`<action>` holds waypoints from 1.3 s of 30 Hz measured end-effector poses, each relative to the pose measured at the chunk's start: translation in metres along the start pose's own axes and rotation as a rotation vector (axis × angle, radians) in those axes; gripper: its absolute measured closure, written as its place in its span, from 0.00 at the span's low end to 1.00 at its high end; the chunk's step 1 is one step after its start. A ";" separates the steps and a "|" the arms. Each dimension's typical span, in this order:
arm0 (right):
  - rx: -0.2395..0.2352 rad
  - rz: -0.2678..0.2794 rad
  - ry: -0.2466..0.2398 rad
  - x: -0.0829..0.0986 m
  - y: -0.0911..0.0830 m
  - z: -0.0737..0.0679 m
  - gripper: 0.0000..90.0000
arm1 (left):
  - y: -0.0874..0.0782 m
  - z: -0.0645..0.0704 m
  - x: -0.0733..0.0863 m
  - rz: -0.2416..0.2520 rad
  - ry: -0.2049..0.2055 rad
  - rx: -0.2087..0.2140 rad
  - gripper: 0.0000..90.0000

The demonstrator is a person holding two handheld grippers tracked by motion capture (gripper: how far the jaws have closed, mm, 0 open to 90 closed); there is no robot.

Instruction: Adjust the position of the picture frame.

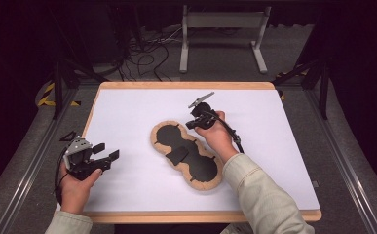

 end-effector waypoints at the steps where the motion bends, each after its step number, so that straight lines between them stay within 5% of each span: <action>1: 0.002 -0.004 0.008 0.000 0.004 0.002 1.00 | 0.001 0.000 0.000 0.002 -0.005 -0.002 0.38; 15: 0.014 -0.052 0.030 -0.003 0.028 0.002 1.00 | 0.003 -0.001 -0.001 -0.007 -0.006 0.005 0.38; 21: 0.012 -0.060 -0.008 -0.007 0.030 -0.004 1.00 | 0.004 -0.002 0.000 -0.012 -0.008 0.004 0.38; 25: -0.016 -0.060 -0.019 -0.011 0.035 -0.012 1.00 | 0.006 -0.001 0.000 -0.020 -0.003 0.008 0.38; 34: -0.121 -0.097 -0.157 -0.027 0.048 -0.051 1.00 | 0.007 -0.003 0.000 -0.019 -0.012 0.011 0.37; 39: -0.159 -0.102 -0.191 -0.029 0.051 -0.064 1.00 | 0.009 -0.003 0.000 -0.020 -0.007 0.015 0.37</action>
Point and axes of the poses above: each handheld gripper's, and its own axes: y roughly forward along the jaws, x roughly out of its underside, z roughly to its right, the point moved 2 cm from there along y, roughly forward along the jaws, and after that the axes turned 1 degree about -y, right-handed, at the moved point
